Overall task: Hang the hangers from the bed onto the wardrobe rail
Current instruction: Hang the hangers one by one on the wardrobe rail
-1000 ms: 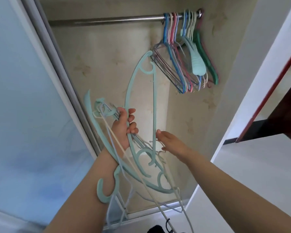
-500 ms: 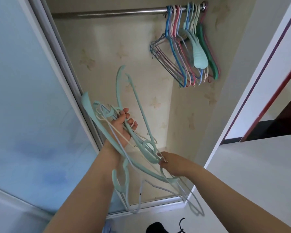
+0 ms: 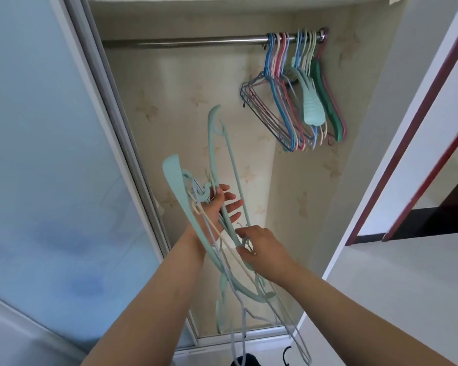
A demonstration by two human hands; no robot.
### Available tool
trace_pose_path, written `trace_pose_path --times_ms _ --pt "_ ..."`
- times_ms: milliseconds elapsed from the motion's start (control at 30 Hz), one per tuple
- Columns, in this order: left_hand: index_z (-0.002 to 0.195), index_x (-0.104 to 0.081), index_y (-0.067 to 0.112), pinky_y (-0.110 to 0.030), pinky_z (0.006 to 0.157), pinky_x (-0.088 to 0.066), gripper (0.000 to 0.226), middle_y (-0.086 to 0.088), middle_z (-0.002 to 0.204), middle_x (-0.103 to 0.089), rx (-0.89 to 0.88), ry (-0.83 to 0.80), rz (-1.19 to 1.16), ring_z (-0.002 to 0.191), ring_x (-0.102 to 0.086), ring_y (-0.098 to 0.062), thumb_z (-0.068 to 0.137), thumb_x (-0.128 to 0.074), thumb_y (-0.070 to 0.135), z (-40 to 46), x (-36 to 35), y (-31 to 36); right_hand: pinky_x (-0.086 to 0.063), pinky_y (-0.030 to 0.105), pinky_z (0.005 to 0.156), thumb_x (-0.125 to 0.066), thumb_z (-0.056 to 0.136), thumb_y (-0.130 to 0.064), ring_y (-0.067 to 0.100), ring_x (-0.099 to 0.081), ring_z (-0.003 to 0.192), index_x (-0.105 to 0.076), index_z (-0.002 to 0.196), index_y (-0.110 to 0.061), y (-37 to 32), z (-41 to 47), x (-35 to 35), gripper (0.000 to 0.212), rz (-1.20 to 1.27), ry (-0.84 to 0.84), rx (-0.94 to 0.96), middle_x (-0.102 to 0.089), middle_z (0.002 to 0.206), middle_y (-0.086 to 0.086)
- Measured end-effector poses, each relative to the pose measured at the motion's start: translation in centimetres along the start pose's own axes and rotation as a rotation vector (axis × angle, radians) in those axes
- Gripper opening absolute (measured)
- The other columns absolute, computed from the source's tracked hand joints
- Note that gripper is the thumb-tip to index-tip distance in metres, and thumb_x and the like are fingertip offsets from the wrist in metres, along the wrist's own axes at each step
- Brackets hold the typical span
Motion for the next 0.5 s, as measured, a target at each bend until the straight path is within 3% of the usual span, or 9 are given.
trace_pose_path --times_ms 167,300,367,433,500 --pt "0.106 -0.058 0.019 -0.032 0.068 -0.057 0.024 -0.001 0.086 -0.061 -0.074 -0.019 0.094 0.08 -0.072 -0.018 0.103 -0.036 0.031 -0.4 -0.1 0.6 -0.041 0.04 0.092 -0.043 0.096 -0.019 0.022 -0.042 0.107 -0.056 0.115 -0.011 -0.7 -0.3 0.9 0.024 -0.089 0.166 0.073 -0.058 0.109 0.003" --pt "0.108 -0.061 0.02 -0.022 0.058 -0.052 0.026 0.0 0.086 -0.061 -0.105 -0.045 0.229 0.066 -0.066 -0.01 0.102 -0.038 0.032 -0.4 0.7 1.1 -0.035 0.04 0.103 -0.042 0.096 -0.027 0.019 -0.038 0.114 -0.062 0.106 -0.01 -0.3 -0.4 3.9 0.028 -0.063 0.357 0.083 -0.061 0.106 0.003" --pt "0.1 -0.063 0.019 -0.019 0.046 -0.042 0.021 -0.002 0.084 -0.056 -0.16 -0.036 0.259 0.051 -0.054 -0.007 0.1 -0.044 0.028 -0.2 1.2 1.4 -0.033 0.039 0.105 -0.044 0.095 -0.028 0.019 -0.046 0.113 -0.063 0.102 -0.012 0.3 0.0 5.1 0.026 -0.058 0.341 0.074 -0.062 0.099 -0.002" --pt "0.098 -0.064 0.016 -0.017 0.041 -0.035 0.014 -0.002 0.08 -0.049 -0.197 -0.048 0.279 0.044 -0.042 -0.005 0.095 -0.053 0.025 0.1 1.8 1.6 -0.036 0.032 0.097 -0.051 0.094 -0.02 0.022 -0.051 0.103 -0.061 0.101 -0.013 1.5 0.4 5.9 0.014 0.044 0.295 0.009 -0.058 0.087 -0.007" --pt "0.104 -0.065 0.014 -0.014 0.041 -0.033 0.03 0.001 0.077 -0.049 -0.171 -0.129 0.211 0.042 -0.036 -0.003 0.083 -0.069 0.034 0.1 2.0 1.6 -0.037 0.029 0.088 -0.056 0.092 -0.017 0.022 -0.051 0.099 -0.06 0.102 -0.014 2.4 0.6 6.7 0.011 0.121 0.295 -0.038 -0.056 0.082 -0.009"
Point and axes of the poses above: each hand's wrist, its own z-axis towards the middle knuckle, its own x-axis out of the back of the hand, y = z × x, the point moved 6 cm from there along z, towards the middle knuckle
